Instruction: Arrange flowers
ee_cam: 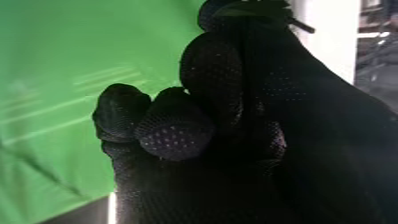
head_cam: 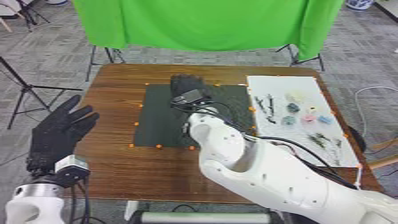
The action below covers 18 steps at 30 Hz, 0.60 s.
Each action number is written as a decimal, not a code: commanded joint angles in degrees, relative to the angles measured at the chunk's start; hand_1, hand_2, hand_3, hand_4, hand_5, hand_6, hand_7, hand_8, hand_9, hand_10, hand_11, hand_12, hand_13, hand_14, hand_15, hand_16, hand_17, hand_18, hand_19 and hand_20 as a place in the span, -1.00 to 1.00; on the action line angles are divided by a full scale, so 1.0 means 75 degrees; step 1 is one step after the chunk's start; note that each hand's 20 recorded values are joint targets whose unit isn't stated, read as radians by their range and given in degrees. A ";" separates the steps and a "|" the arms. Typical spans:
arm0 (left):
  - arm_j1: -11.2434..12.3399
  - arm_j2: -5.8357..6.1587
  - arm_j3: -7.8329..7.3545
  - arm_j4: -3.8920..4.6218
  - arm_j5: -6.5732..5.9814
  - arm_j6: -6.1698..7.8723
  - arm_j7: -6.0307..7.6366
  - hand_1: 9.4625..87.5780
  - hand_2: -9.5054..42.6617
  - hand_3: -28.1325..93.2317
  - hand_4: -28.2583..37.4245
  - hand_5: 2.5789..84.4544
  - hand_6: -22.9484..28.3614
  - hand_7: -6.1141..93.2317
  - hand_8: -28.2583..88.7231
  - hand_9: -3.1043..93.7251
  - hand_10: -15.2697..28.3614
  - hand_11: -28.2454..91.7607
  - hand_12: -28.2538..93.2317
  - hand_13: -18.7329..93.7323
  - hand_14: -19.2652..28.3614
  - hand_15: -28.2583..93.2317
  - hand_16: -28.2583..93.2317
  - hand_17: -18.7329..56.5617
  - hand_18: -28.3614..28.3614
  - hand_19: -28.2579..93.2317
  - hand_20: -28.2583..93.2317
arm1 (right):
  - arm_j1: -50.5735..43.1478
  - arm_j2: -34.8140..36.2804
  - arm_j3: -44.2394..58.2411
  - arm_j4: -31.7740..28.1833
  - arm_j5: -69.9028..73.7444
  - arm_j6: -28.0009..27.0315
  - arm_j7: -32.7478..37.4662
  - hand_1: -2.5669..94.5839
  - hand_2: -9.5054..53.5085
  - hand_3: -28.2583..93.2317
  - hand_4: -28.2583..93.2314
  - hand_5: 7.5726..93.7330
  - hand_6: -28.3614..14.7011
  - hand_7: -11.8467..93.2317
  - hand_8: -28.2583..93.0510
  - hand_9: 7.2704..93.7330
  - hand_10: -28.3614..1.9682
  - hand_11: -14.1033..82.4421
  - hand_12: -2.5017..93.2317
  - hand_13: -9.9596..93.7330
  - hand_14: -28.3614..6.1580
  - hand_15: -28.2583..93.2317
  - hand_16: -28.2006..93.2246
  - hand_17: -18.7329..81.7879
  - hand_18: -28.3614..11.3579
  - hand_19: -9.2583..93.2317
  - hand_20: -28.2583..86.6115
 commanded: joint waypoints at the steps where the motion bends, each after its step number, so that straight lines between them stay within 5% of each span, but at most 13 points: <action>1: -0.0635 0.0138 0.0401 0.0256 0.0087 -0.0286 -0.0141 -0.62 -0.41 0.80 -0.74 -0.15 0.26 -0.61 -0.68 -0.18 0.63 -0.09 -0.38 -0.19 0.95 0.28 -0.69 -0.73 0.86 0.46 -0.64 | 0.0217 -0.0698 -0.0449 0.0666 0.0881 -0.0173 0.0250 -0.01 -1.00 0.95 -0.97 0.86 0.16 -0.23 -0.17 0.77 -0.01 0.42 -0.29 0.75 0.06 0.84 -0.23 0.15 -0.97 1.00 0.43; 5: -0.0961 0.0194 0.0614 0.0354 0.0116 -0.0396 -0.0214 -0.63 -0.41 0.80 -0.74 -0.15 0.26 -0.61 -0.68 -0.18 0.63 -0.09 -0.38 -0.19 0.95 0.28 -0.69 -0.73 0.86 0.46 -0.64 | 0.0328 -0.0765 -0.0674 0.0983 0.1281 -0.0154 0.0660 0.00 -1.00 0.94 -0.98 0.85 0.17 -0.23 -0.20 0.77 0.00 0.43 -0.31 0.75 0.07 0.83 -0.24 0.14 -0.96 1.00 0.42; 18: -0.1086 0.0241 0.0588 0.0380 0.0119 -0.0431 -0.0163 -0.62 -0.41 0.80 -0.74 -0.15 0.26 -0.60 -0.68 -0.18 0.63 -0.08 -0.38 -0.19 0.95 0.28 -0.69 -0.73 0.86 0.46 -0.64 | 0.0374 -0.1019 -0.0747 0.1432 0.1745 -0.0348 0.1014 0.01 -1.00 0.91 -0.98 0.86 0.16 -0.24 -0.27 0.77 0.02 0.43 -0.33 0.75 0.07 0.82 -0.24 0.13 -0.94 1.00 0.39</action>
